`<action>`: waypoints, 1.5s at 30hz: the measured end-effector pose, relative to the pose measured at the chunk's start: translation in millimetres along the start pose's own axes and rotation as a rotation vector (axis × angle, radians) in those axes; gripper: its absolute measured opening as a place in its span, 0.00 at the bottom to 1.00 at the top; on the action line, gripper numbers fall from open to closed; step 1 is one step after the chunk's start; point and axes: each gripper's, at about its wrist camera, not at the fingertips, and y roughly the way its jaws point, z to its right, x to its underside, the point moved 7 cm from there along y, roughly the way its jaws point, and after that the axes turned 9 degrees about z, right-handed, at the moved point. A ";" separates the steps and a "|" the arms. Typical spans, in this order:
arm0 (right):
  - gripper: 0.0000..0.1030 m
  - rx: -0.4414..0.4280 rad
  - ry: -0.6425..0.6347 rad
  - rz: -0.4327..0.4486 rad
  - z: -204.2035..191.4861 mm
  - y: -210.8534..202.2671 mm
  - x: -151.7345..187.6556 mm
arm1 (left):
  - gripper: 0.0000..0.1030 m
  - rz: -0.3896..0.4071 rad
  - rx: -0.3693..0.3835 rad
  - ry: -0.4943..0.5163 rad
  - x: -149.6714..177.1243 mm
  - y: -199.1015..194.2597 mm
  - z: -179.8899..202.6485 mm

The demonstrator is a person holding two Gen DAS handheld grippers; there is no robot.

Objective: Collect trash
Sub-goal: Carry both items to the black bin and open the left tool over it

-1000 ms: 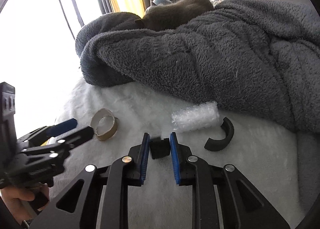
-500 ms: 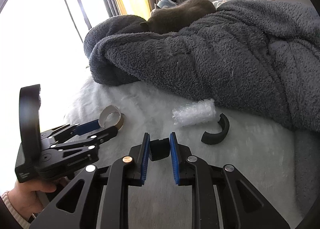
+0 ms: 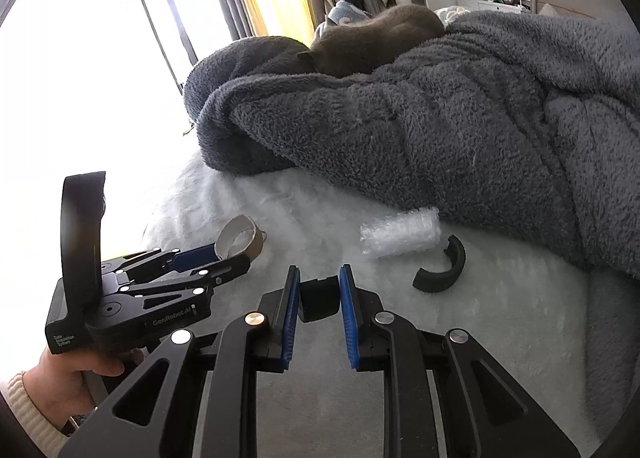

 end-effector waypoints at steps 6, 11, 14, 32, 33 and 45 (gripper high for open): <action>0.20 -0.012 0.000 0.010 -8.8 -0.7 -10.4 | 0.42 0.015 0.008 0.001 -2.2 -15.4 -8.1; 0.20 -0.031 -0.011 0.018 -24.6 4.1 -20.8 | 0.42 0.027 0.020 0.003 -4.3 -30.7 -20.8; 0.20 -0.043 -0.034 0.010 -36.8 10.5 -23.5 | 0.42 0.024 0.032 -0.010 -5.7 -38.2 -31.1; 0.20 -0.137 -0.100 -0.020 -121.4 58.1 -30.0 | 0.42 0.038 -0.044 -0.032 -4.1 -80.5 -117.2; 0.20 -0.142 -0.106 -0.022 -126.5 60.7 -29.8 | 0.42 0.039 -0.050 -0.032 -3.5 -83.0 -122.0; 0.20 -0.206 -0.152 -0.041 -183.2 85.0 -29.5 | 0.42 0.039 -0.102 -0.038 5.5 -109.8 -174.8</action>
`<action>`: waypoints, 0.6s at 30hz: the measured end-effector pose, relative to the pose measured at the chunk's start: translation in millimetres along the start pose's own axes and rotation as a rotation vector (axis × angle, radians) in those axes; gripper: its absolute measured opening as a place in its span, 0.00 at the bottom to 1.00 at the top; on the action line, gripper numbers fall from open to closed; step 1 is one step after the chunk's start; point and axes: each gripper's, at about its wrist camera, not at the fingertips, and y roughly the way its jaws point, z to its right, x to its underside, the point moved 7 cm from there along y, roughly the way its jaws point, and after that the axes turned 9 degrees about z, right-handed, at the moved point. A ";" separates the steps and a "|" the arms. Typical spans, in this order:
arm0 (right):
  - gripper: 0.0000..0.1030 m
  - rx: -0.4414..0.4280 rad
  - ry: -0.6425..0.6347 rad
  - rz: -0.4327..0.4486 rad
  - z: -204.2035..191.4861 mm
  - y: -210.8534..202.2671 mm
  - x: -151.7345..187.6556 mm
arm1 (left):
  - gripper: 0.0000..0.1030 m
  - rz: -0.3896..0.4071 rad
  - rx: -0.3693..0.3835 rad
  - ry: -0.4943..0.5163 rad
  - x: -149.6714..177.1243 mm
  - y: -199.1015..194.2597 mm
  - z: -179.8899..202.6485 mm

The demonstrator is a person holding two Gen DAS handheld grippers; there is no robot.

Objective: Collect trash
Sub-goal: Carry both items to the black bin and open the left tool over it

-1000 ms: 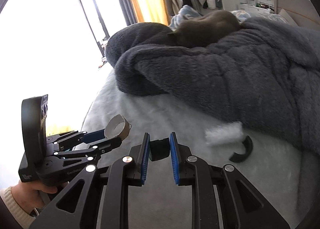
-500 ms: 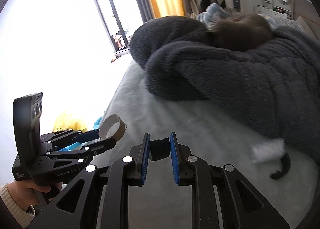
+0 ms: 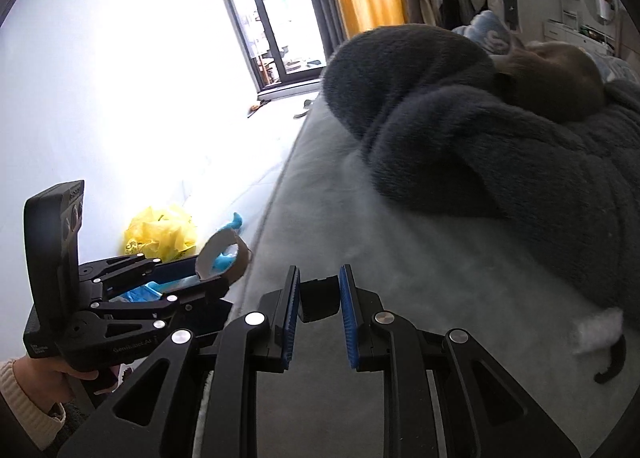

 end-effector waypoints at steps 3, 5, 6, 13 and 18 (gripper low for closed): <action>0.20 -0.024 -0.020 0.000 -18.2 8.5 -4.1 | 0.42 -0.004 -0.015 0.000 3.4 -4.8 -14.4; 0.20 -0.038 -0.028 -0.002 -28.3 14.4 -6.1 | 0.42 -0.009 -0.027 0.001 5.4 -7.9 -24.7; 0.20 -0.045 -0.031 -0.003 -33.5 17.3 -6.7 | 0.42 -0.011 -0.037 0.003 6.5 -10.1 -31.4; 0.20 -0.087 -0.061 -0.033 -68.1 41.7 -3.6 | 0.42 -0.057 -0.074 0.000 18.3 -19.5 -67.4; 0.20 -0.114 -0.090 -0.058 -93.2 59.9 1.3 | 0.42 -0.142 -0.097 0.000 37.2 -20.3 -89.4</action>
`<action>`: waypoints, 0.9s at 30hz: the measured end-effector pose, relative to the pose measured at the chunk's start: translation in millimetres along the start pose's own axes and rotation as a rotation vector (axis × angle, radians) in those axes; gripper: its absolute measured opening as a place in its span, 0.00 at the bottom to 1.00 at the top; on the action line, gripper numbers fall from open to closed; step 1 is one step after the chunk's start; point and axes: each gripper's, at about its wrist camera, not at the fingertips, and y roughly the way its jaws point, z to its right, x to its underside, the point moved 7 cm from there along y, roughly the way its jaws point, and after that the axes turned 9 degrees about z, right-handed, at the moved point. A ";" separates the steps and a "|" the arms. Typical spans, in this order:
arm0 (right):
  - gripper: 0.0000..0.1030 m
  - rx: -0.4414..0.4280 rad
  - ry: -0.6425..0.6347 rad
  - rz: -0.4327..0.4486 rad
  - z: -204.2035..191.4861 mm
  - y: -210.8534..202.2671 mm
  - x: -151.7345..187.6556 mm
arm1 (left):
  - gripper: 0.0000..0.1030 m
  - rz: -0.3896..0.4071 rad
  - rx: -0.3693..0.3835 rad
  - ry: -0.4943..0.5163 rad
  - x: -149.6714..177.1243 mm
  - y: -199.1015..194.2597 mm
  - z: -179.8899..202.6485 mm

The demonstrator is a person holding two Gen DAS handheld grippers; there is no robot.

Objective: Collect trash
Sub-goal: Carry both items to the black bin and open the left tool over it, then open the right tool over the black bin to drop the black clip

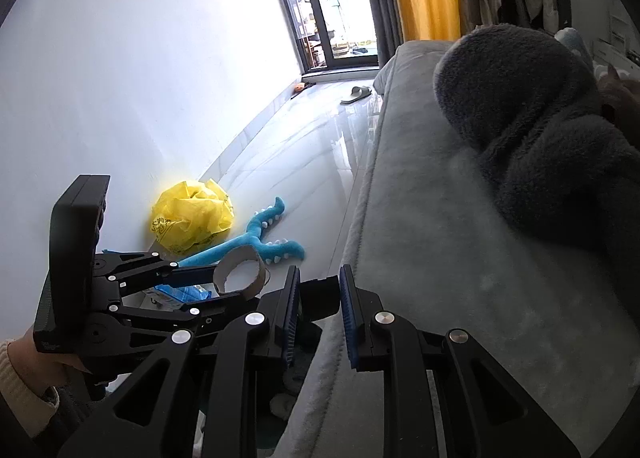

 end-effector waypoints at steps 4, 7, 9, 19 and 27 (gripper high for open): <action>0.20 -0.014 -0.019 -0.025 -14.6 16.2 4.1 | 0.42 -0.069 0.003 -0.001 15.5 2.3 -15.0; 0.20 -0.024 -0.028 -0.044 -25.3 26.3 7.9 | 0.42 -0.109 0.000 -0.005 27.7 2.1 -25.2; 0.20 -0.032 -0.038 -0.059 -33.6 33.9 11.7 | 0.42 -0.137 0.001 -0.009 35.8 2.7 -32.1; 0.20 -0.065 -0.070 -0.134 -63.5 65.6 33.4 | 0.44 -0.262 0.042 -0.012 69.8 3.7 -46.4; 0.20 -0.085 -0.054 -0.181 -69.0 81.7 43.5 | 0.61 -0.209 0.029 -0.047 62.0 -9.2 -61.8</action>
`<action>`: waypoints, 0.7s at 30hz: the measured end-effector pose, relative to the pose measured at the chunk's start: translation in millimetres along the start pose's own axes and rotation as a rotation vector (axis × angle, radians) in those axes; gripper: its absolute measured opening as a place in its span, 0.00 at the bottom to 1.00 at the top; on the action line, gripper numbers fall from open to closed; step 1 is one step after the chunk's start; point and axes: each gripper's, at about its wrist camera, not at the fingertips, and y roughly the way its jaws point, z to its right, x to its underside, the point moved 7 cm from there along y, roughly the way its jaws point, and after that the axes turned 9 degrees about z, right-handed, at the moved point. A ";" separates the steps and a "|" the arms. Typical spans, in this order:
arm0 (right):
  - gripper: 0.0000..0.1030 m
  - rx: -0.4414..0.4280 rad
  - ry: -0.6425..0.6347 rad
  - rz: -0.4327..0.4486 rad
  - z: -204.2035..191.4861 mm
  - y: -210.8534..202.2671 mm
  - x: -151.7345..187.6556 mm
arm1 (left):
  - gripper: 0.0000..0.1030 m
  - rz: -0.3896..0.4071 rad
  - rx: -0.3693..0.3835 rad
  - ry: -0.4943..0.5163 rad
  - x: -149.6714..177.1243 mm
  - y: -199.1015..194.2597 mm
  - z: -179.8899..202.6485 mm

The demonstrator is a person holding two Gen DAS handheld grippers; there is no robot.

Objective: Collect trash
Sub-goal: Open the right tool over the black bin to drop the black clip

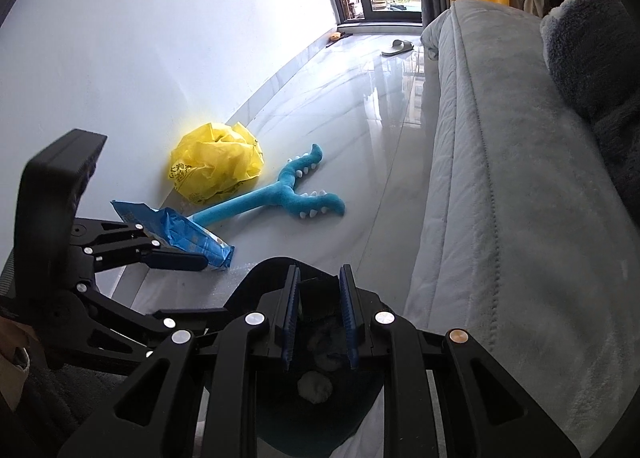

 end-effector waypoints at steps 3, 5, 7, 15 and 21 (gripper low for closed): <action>0.20 -0.006 0.000 -0.017 -1.6 4.2 3.9 | 0.64 0.037 -0.008 -0.016 -6.2 -7.4 -4.9; 0.20 -0.013 0.003 -0.029 -3.3 9.0 6.5 | 0.68 0.063 -0.014 -0.024 -10.5 -11.7 -7.7; 0.20 -0.012 -0.001 -0.046 -4.6 12.8 10.5 | 0.69 0.089 -0.024 -0.024 -15.0 -16.1 -9.6; 0.20 -0.012 -0.013 -0.105 -12.4 29.9 26.4 | 0.74 0.226 -0.045 -0.074 -36.6 -40.9 -23.4; 0.20 -0.023 -0.030 -0.148 -24.2 41.6 36.8 | 0.80 0.317 -0.049 -0.100 -47.0 -58.7 -27.8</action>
